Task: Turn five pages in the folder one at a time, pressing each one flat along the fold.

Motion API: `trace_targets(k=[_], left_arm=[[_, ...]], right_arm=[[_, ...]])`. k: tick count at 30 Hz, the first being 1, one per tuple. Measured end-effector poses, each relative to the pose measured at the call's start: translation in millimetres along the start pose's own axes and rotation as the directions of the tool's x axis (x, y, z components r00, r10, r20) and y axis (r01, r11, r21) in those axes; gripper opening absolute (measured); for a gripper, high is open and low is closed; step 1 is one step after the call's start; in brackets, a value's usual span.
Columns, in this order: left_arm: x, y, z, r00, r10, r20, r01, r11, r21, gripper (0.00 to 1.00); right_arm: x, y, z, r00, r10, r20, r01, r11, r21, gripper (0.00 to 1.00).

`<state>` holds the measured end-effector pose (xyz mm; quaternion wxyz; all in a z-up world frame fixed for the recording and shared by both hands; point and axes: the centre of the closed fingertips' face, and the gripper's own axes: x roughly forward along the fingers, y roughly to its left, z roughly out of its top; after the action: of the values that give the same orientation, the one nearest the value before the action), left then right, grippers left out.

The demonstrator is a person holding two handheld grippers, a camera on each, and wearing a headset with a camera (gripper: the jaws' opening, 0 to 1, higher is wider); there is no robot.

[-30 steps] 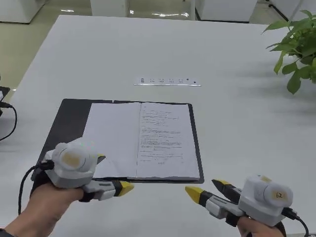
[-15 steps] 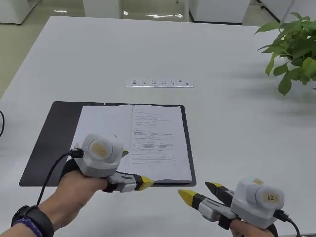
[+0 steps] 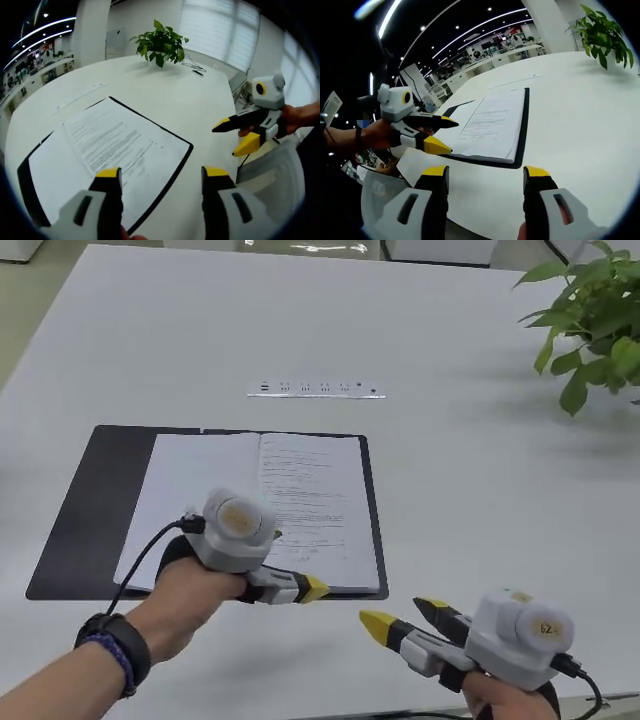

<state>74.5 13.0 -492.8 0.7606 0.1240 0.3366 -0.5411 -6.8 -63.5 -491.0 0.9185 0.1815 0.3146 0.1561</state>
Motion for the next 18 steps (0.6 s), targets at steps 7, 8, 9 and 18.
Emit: trace_targets(k=[7, 8, 9, 18], left_arm=[[21.8, -5.9, 5.0, 0.9997, -0.022, 0.009, 0.022, 1.000, 0.000, 0.59], [24.5, -6.5, 4.7, 0.9997, -0.023, 0.006, 0.023, 1.000, -0.001, 0.59], [28.5, -7.7, 4.4, 0.9997, -0.025, 0.005, 0.025, 1.000, -0.001, 0.59], [51.7, -11.4, 12.8, 0.9991, -0.018, 0.039, 0.018, 1.000, -0.002, 0.55]], right_arm=[[3.8, -0.1, -1.1, 0.9999, 0.008, -0.014, -0.008, 1.000, 0.000, 0.58], [4.0, -0.3, -1.0, 0.9998, 0.009, -0.016, -0.009, 1.000, -0.001, 0.58], [4.1, -0.6, -0.9, 0.9998, 0.009, -0.017, -0.009, 1.000, -0.001, 0.58], [4.3, -4.9, 1.6, 0.9998, 0.009, -0.018, -0.009, 1.000, 0.008, 0.58]])
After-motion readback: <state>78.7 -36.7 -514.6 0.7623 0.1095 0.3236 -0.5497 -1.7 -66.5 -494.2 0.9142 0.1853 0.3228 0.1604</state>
